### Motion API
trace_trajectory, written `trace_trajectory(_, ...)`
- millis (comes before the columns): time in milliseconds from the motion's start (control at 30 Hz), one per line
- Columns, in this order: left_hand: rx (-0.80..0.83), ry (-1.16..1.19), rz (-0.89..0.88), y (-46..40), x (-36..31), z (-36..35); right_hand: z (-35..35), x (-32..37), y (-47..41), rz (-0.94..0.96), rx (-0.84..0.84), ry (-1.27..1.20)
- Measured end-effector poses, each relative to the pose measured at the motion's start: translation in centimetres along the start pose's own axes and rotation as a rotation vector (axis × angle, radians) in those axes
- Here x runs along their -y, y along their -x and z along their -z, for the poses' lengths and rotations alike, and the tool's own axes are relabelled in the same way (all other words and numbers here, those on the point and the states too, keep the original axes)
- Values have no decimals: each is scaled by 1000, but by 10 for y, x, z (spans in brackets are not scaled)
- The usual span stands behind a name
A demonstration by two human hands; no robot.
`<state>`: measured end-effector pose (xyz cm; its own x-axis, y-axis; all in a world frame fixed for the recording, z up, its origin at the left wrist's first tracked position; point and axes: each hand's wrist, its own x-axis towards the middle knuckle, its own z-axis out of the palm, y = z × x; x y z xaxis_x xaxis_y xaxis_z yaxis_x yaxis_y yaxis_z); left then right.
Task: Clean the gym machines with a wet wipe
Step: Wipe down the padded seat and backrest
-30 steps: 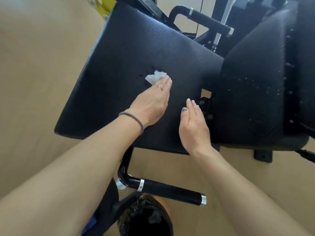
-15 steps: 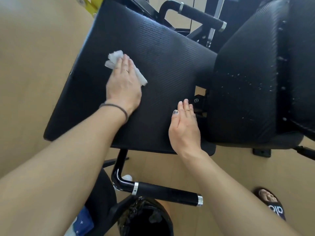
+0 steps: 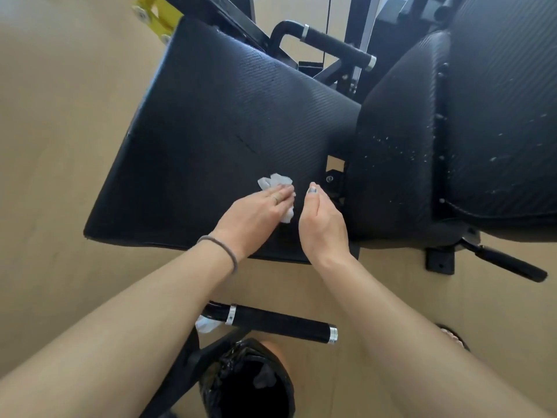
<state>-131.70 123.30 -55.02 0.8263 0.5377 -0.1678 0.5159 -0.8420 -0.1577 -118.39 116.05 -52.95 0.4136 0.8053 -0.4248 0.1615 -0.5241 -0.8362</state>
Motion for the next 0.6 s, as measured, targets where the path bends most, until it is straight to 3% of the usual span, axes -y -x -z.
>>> trace_trajectory(233, 46, -302, 141, -108, 81, 3, -8, -8, -36, 90, 64, 77)
trace_trajectory(367, 13, -221, 227, -152, 98, 0, -13, -21, -49, 135, 109, 176)
trace_trajectory(433, 3, -269, 184, -158, 92, -3, -11, -25, -50, 149, 117, 199)
trace_trajectory(533, -12, -285, 100, -133, 68, -4, -4, -20, -46, 106, 133, 122)
trace_trajectory(600, -39, -122, 108, -105, 45, -1, 0, -11, -39, 13, 101, -1)
